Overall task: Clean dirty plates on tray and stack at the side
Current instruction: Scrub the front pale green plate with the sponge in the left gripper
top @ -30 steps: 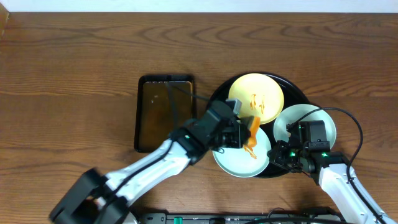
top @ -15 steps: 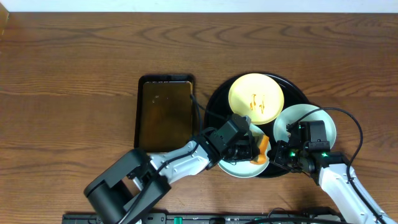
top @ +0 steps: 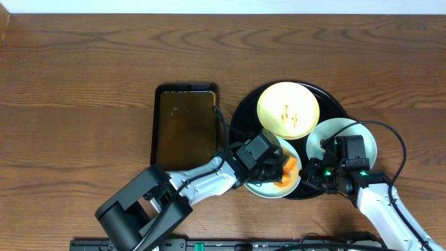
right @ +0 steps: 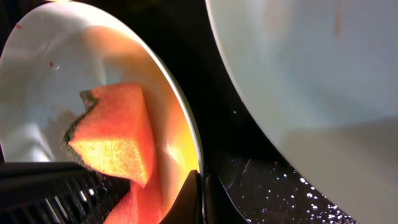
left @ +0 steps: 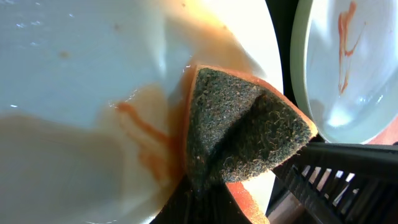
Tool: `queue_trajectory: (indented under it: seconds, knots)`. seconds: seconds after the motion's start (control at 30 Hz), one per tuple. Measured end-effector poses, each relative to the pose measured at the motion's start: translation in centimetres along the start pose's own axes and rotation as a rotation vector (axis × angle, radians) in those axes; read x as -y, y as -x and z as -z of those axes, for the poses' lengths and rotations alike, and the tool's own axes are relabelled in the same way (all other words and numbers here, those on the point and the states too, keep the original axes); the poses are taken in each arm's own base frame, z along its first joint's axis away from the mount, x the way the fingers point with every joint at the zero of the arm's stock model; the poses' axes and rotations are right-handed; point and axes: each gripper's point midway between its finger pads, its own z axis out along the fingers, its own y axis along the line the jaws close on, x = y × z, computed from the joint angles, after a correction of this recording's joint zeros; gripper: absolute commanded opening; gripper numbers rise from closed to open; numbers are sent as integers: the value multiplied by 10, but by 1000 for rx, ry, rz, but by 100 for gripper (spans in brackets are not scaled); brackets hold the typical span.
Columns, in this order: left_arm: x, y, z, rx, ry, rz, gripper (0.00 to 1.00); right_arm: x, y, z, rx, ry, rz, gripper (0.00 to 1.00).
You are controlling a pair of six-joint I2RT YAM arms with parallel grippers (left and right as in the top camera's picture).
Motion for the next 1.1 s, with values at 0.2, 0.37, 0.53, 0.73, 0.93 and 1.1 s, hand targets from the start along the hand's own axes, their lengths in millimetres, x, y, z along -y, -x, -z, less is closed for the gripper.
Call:
queue_trajectory:
  seconds: [0.2, 0.37, 0.53, 0.73, 0.93, 1.1]
  knots:
    - [-12, 28, 12, 69, 19, 30, 8, -2, -1, 0, -4, 9, 0, 1]
    - [-24, 56, 27, 155, 42, 57, 7, -1, -1, 0, -4, 8, 0, 1]
    - [-23, 64, 38, 181, 39, 31, 7, 0, -3, 0, -12, 4, -4, 1]
    - [-22, 59, 74, 209, 95, -91, 7, 3, -6, 0, -24, -10, -12, 19]
    - [-32, 56, 100, 225, 178, -241, 7, 3, -6, 0, -22, -15, -11, 15]
    - [-45, 72, 116, 272, 224, -270, 8, 2, -8, -1, -28, -13, 0, 15]
